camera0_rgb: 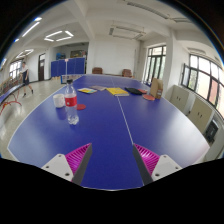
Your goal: Pour water
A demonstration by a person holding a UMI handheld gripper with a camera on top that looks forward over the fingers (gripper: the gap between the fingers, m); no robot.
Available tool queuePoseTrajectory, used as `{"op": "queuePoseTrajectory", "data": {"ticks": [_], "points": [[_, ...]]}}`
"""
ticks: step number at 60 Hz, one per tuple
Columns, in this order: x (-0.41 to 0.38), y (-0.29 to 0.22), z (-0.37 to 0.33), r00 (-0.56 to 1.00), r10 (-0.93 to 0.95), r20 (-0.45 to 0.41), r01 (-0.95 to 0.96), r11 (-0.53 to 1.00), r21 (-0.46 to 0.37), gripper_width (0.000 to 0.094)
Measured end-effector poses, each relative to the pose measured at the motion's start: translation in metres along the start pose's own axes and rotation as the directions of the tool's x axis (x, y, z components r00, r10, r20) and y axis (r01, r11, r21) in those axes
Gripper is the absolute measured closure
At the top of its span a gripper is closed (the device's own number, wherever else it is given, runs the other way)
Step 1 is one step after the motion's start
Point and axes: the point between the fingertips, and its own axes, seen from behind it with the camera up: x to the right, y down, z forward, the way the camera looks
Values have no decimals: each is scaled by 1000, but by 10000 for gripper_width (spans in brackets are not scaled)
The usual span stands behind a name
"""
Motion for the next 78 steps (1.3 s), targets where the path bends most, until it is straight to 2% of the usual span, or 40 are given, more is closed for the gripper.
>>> {"op": "queuePoseTrajectory", "data": {"ticks": [8, 11, 22, 31, 34, 36, 38, 39, 44, 49, 57, 60, 65, 72, 78], "points": [[-105, -19, 52, 998, 17, 53, -19, 999, 33, 91], [-144, -43, 71, 998, 25, 54, -28, 998, 54, 88], [-198, -110, 167, 998, 34, 47, -41, 986, 160, 90], [-205, -144, 232, 999, 43, 6, -43, 980, 192, 105], [-205, -148, 244, 999, 52, 2, -52, 978, 200, 170], [-206, -148, 252, 998, 60, 3, -59, 978, 200, 265], [-207, -147, 264, 998, 60, 3, -60, 977, 204, 413], [-205, -149, 263, 998, 60, 1, -59, 974, 217, 432], [-203, -155, 264, 998, 61, -16, -54, 963, 263, 519], [-206, -156, 267, 998, 57, -15, -51, 962, 267, 588], [-201, -158, 263, 999, 24, -34, -14, 965, 262, 592], [-190, -163, 258, 998, 11, -61, 5, 964, 265, 593], [-165, -180, 255, 988, -19, -155, 61, 960, 272, 591], [-99, -230, 240, 928, -136, -346, 236, 935, 265, 592], [-64, -299, 238, 810, -278, -516, 447, 863, 236, 592]]}}
